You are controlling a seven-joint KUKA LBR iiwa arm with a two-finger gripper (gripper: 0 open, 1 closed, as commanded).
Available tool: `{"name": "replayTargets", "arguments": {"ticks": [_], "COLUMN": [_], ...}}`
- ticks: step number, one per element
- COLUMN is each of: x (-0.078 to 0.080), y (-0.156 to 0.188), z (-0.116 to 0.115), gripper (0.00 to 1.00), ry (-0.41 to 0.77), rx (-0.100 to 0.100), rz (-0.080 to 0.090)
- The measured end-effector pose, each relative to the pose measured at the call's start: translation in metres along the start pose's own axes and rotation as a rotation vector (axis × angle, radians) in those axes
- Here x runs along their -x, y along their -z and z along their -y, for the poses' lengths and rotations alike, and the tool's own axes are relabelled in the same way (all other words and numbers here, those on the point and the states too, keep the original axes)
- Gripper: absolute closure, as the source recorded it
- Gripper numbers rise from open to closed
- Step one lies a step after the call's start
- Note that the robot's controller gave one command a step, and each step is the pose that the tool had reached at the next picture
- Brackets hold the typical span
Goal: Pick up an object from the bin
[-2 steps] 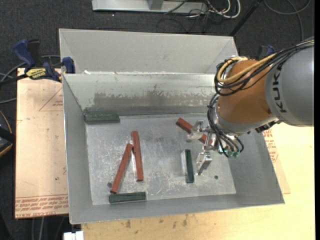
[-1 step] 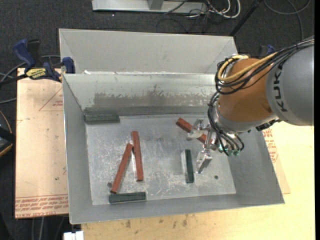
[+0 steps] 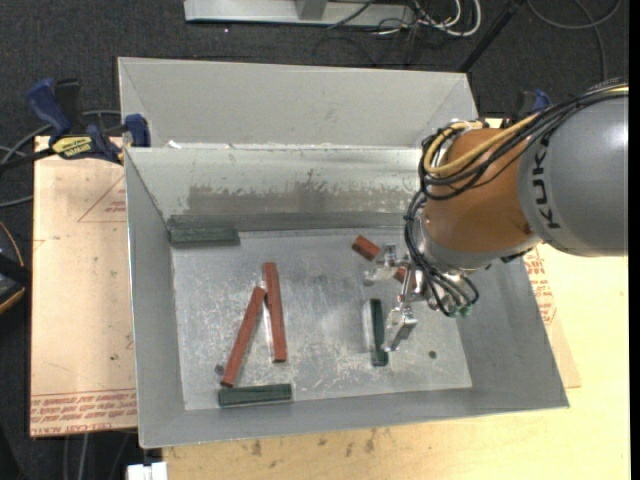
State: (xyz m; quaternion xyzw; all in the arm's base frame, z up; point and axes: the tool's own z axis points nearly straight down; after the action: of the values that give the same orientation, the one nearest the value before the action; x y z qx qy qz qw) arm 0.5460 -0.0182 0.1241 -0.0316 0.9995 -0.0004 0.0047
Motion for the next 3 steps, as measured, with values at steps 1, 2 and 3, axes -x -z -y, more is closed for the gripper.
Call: {"name": "replayTargets", "arguments": {"ticks": [1, 2, 3], "x": [-0.014, 0.000, -0.003], "y": [-0.035, -0.043, -0.045], "z": [-0.001, 0.012, 0.001], "gripper": [0.00, 0.00, 1.00], "ry": [0.261, 0.398, 0.861], "rx": [0.007, 0.008, -0.009], "rz": [-0.006, -0.014, 0.016]}}
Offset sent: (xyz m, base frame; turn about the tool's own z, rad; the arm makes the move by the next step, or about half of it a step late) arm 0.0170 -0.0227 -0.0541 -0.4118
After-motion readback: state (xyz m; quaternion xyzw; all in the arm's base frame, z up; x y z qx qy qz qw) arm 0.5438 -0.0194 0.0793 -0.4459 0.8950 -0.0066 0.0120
